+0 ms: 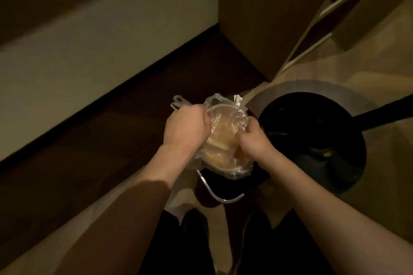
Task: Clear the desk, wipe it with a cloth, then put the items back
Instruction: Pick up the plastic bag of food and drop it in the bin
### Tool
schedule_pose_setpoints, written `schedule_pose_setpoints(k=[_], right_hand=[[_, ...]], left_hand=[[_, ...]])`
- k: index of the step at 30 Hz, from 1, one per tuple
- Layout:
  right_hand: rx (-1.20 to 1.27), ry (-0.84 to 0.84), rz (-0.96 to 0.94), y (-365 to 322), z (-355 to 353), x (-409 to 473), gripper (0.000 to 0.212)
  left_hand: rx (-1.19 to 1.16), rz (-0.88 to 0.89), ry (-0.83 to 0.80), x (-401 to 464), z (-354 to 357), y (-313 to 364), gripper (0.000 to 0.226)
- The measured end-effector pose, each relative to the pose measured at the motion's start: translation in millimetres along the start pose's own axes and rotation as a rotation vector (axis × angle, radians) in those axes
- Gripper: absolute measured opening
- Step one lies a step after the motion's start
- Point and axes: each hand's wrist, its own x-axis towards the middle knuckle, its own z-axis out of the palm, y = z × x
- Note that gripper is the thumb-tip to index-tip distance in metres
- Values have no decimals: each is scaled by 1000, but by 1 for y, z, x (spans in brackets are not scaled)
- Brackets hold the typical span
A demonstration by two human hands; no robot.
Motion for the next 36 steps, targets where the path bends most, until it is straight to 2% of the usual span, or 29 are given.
schedule_pose_setpoints(k=[2,5,7,9,14,16,21,24,27,31,34,36], right_hand=[[46,-7,-48,33,13,34,22],[-47,-3,-88,70,20,72,22],[-215,-18,-96,85,17,85,8],[-341,-30,-116,97,12,91,7],[-466,-94,-37,106,8,90,31],[-523,-120,-33,108,10,91,34],[-684,-186,-58,117,20,94,30],[-727,-258,-104,121,29,97,34],[-745,-310,-164,123,39,96,37],[-799,-328,-128,129,46,97,35],[-690,-254,-135,114,39,82,32],[-616,-139,-141,93,29,58,16]], left_hand=[[37,63,45,12,34,-8,23],[48,176,77,19,72,-13,17],[44,249,64,18,89,-9,14],[24,282,34,14,102,-4,13],[-53,284,-119,-3,135,-1,20],[-28,262,-185,-4,153,-5,24],[51,196,-511,8,184,-14,18],[112,200,-628,15,196,-11,25],[201,197,-684,21,212,-9,30],[240,157,-734,24,224,-11,34],[172,102,-724,22,201,-6,31],[100,77,-659,17,164,3,30]])
